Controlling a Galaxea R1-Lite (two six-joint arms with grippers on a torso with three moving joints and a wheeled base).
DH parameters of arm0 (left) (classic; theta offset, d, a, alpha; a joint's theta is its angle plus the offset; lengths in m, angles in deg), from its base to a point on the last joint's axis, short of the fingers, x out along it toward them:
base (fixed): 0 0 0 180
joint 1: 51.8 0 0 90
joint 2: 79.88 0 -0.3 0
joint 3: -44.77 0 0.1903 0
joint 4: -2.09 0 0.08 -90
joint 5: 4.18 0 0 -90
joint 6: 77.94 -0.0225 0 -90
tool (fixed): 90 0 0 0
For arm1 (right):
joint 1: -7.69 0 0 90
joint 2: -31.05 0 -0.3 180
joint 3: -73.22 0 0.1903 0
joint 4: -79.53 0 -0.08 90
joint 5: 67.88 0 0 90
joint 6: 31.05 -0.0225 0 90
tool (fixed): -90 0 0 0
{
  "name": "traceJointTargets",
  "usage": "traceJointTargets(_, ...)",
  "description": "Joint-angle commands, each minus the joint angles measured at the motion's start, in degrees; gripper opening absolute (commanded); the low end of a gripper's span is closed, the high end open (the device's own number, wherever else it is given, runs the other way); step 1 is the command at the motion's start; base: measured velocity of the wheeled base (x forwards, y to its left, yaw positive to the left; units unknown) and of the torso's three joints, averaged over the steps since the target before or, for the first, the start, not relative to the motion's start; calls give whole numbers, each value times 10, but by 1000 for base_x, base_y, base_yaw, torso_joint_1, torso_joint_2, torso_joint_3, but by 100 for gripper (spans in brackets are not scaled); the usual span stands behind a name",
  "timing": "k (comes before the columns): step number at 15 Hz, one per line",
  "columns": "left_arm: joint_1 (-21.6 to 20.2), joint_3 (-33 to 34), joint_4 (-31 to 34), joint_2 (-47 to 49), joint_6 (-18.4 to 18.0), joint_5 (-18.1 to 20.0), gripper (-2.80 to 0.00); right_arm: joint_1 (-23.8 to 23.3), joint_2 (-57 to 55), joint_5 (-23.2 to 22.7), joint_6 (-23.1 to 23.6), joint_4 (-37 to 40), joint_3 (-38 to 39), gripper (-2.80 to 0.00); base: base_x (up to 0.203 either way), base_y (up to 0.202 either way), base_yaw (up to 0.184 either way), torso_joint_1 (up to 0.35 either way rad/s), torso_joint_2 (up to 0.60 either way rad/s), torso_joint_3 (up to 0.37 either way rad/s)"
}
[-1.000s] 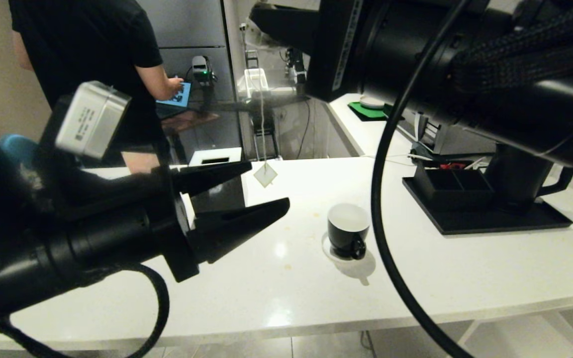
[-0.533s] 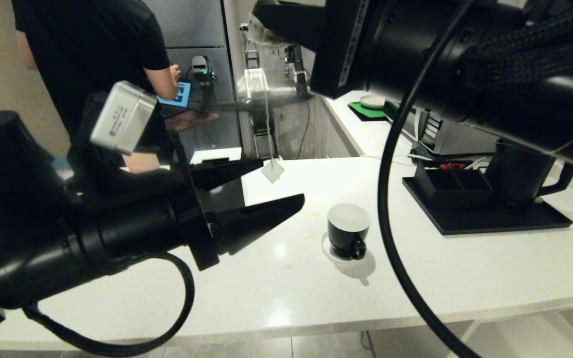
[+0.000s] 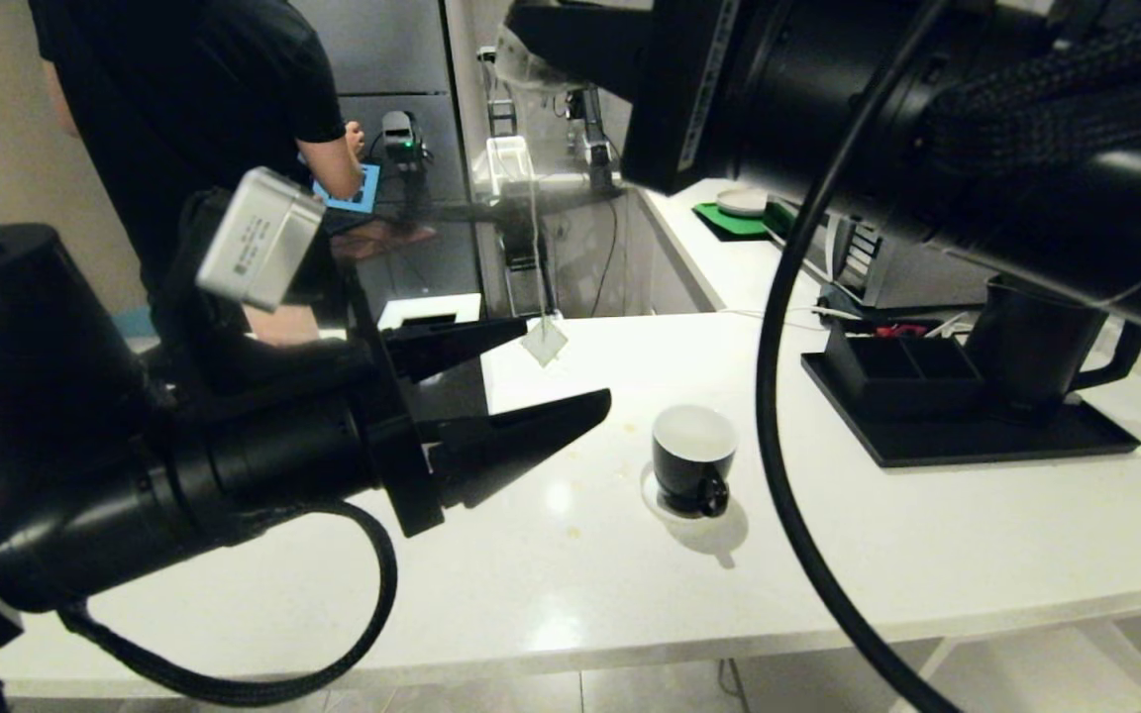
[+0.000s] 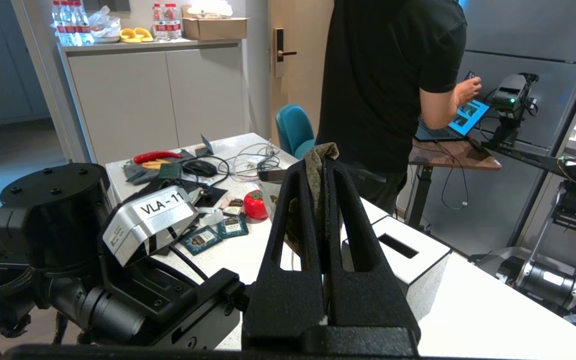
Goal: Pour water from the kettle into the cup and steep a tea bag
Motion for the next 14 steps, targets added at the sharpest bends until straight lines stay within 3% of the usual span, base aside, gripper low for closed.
traceJointTargets(1,1,0,-3,3,0,2,0,0,-1,0,0,-2,0,-280,0,0,0,0,0,0)
traceJointTargets(8,0,-1,-40,22,-2,2,0,0,-1,-1,0,-2,0,-280,0,0,0,0,0,0)
traceJointTargets(14,-1,-2,-41,23,-37,3,0,0,0,0,0,-3,4,-280,0,0,0,0,0,0)
